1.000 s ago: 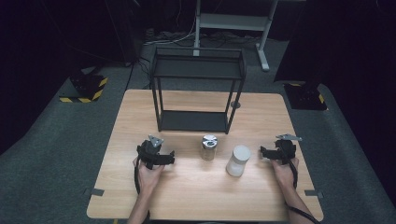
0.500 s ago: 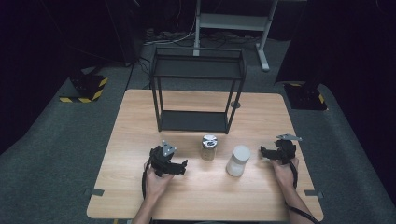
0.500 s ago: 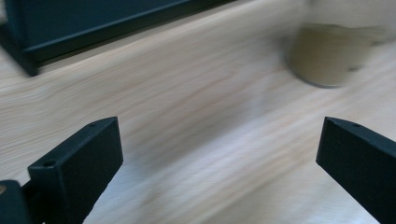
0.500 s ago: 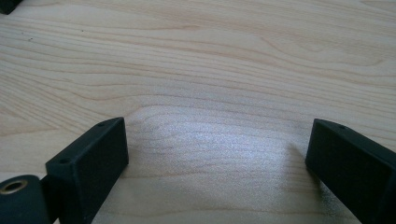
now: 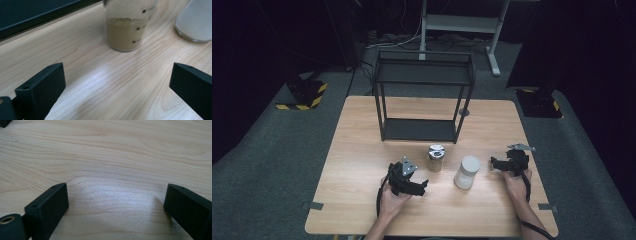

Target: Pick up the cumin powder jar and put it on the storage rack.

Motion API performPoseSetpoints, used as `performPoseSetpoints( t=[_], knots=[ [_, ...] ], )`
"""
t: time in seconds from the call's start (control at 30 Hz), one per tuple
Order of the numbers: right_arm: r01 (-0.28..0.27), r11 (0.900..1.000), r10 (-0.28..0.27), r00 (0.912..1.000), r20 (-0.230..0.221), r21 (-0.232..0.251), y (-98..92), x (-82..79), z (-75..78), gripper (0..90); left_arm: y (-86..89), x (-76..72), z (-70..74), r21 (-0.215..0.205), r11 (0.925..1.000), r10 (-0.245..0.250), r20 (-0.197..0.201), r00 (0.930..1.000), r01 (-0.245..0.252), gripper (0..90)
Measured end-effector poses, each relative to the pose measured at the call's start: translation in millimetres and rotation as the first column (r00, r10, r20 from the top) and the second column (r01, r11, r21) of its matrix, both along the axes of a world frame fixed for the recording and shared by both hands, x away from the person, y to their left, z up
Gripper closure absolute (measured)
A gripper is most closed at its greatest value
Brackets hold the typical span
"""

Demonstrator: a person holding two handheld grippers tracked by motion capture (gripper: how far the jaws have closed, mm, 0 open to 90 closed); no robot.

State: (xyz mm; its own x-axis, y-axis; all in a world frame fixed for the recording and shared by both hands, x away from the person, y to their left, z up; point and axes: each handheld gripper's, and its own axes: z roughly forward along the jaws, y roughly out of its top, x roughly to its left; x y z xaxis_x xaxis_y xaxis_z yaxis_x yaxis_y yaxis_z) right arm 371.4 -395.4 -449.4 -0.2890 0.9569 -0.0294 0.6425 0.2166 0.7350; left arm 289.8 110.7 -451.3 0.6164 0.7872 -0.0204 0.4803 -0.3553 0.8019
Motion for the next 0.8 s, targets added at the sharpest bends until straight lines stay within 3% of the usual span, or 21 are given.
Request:
performPoseSetpoints(
  t=[0.23, 0.8],
  knots=[
    [0.0, 1.0, 0.0, 1.0, 0.0, 0.0, 0.0, 0.0, 0.0, 5.1, -18.7, 3.8, 1.3, 0.004, 1.0, 0.004, 0.007, 1.0, -0.004, 0.6],
    [0.001, 1.0, -0.001, 1.0, -0.001, 0.002, -0.2, 0.0, 0.1, 5.1, -66.6, 33.3, 18.6, 0.076, 0.9952, 0.062, 0.003, 0.9981, -0.062, 2.9]
  ],
)
